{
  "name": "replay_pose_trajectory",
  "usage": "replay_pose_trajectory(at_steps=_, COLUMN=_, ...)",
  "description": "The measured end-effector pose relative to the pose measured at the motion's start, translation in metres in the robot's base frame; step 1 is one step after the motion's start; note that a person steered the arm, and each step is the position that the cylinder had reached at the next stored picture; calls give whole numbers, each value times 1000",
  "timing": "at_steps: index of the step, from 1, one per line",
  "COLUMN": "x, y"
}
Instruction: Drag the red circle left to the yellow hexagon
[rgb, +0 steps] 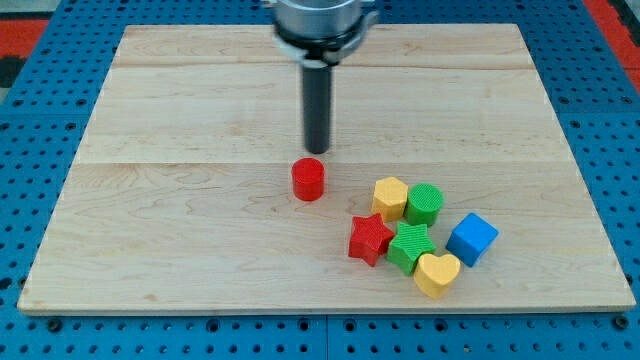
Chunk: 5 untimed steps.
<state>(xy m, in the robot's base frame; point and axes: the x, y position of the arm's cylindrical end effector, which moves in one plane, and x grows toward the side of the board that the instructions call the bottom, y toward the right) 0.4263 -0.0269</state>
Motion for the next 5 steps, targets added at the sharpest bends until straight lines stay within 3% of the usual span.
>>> replay_pose_trajectory(at_steps=1, x=22, y=-30)
replay_pose_trajectory(at_steps=3, x=49, y=68)
replay_pose_trajectory(at_steps=4, x=-10, y=38)
replay_pose_trajectory(at_steps=5, x=-76, y=73)
